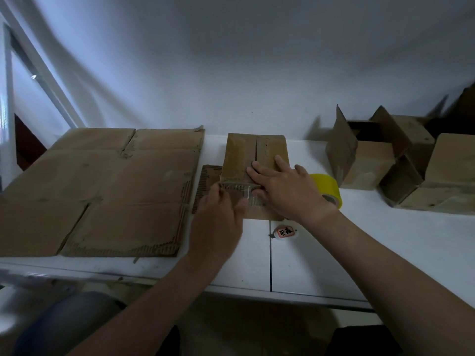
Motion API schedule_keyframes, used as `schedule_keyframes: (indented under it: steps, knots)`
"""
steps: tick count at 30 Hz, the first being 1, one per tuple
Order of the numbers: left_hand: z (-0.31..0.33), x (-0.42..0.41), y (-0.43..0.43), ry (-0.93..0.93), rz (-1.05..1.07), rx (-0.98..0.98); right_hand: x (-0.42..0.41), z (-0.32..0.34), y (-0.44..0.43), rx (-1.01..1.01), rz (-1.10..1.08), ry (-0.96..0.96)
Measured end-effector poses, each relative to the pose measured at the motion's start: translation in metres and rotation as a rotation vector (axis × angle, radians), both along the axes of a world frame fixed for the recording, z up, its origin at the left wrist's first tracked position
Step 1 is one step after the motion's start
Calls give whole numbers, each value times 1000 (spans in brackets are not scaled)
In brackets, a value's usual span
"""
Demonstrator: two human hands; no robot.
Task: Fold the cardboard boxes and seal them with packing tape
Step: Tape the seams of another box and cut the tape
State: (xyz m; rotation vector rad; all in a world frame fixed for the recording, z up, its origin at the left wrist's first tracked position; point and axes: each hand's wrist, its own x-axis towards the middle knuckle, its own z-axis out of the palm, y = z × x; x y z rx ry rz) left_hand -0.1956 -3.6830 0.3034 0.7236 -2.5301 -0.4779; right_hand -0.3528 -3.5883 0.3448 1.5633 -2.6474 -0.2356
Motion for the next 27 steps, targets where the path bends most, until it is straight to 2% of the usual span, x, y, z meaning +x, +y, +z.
schedule_keyframes:
  steps: [3, 6, 10, 13, 17, 20, 25, 27]
  knots:
    - [-11, -7, 13, -186, 71, -154, 0, -2, -2, 3, 3, -4]
    - [-17, -11, 20, -265, 125, -232, -1, -3, -1, 15, 9, -18]
    - [-10, -12, 22, -228, 91, -320, -2, -1, 1, 28, 20, -21]
    - [-6, -11, 21, -175, 45, -348, -5, 4, 7, 13, 61, -105]
    - [-8, -16, 18, -229, 89, -271, -17, 15, 29, -259, 146, -279]
    - [1, -27, 18, -224, 94, -256, -33, 15, 58, -381, 113, -384]
    - [6, -37, 37, -330, 143, -370, -57, -1, 109, -552, -27, -689]
    - [4, -44, 46, -265, 53, -396, -60, -9, 119, -635, -26, -728]
